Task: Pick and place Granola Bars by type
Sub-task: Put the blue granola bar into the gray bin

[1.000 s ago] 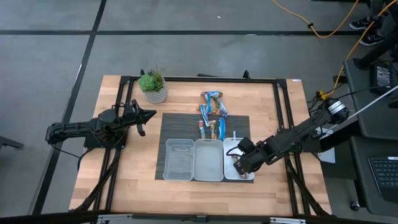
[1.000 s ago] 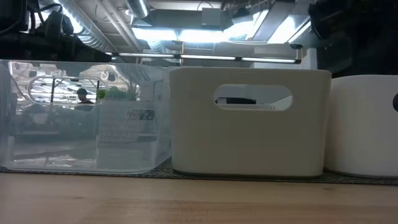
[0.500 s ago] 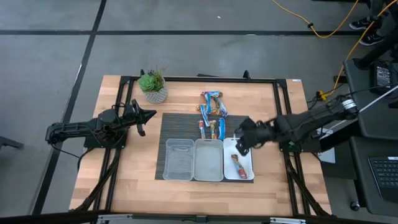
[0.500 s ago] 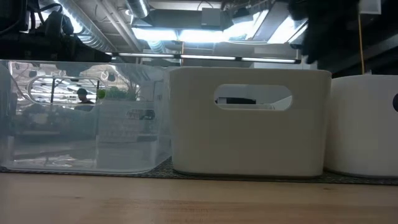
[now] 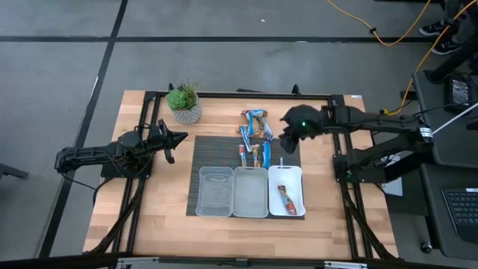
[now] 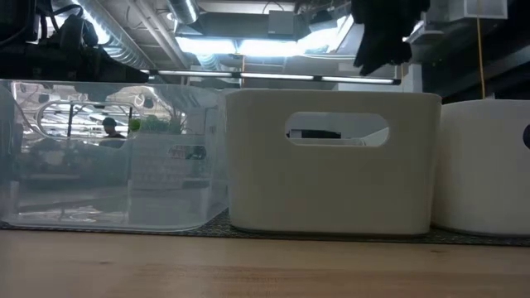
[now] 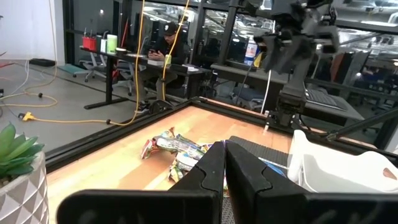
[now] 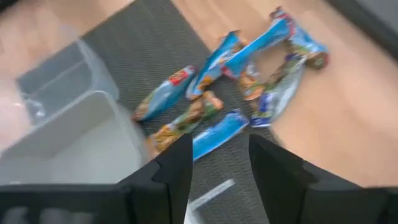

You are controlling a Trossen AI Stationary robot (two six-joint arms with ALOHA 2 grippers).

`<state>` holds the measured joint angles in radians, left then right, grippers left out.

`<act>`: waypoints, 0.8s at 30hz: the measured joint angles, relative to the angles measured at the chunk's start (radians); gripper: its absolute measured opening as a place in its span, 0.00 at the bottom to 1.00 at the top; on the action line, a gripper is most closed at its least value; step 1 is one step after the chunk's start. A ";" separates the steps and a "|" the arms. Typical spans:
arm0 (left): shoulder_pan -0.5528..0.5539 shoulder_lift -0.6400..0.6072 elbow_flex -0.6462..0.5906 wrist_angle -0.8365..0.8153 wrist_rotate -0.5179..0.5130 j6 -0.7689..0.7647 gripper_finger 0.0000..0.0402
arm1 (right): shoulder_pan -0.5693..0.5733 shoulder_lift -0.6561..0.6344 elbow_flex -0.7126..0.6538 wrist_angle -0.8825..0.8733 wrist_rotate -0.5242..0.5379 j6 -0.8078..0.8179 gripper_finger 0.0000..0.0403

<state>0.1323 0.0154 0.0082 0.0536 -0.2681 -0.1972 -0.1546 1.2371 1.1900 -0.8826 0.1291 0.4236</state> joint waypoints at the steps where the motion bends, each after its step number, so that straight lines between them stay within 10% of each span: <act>1: 0.000 0.000 0.000 0.000 0.000 -0.002 0.01 | -0.024 0.003 0.000 0.000 -0.007 -0.035 0.40; 24: 0.000 0.000 0.000 0.000 -0.001 -0.052 0.02 | -0.301 0.383 -0.001 0.140 -0.185 -0.512 0.40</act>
<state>0.1325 0.0157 0.0082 0.0537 -0.2691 -0.2489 -0.4553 1.6204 1.1892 -0.7425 -0.0561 -0.0887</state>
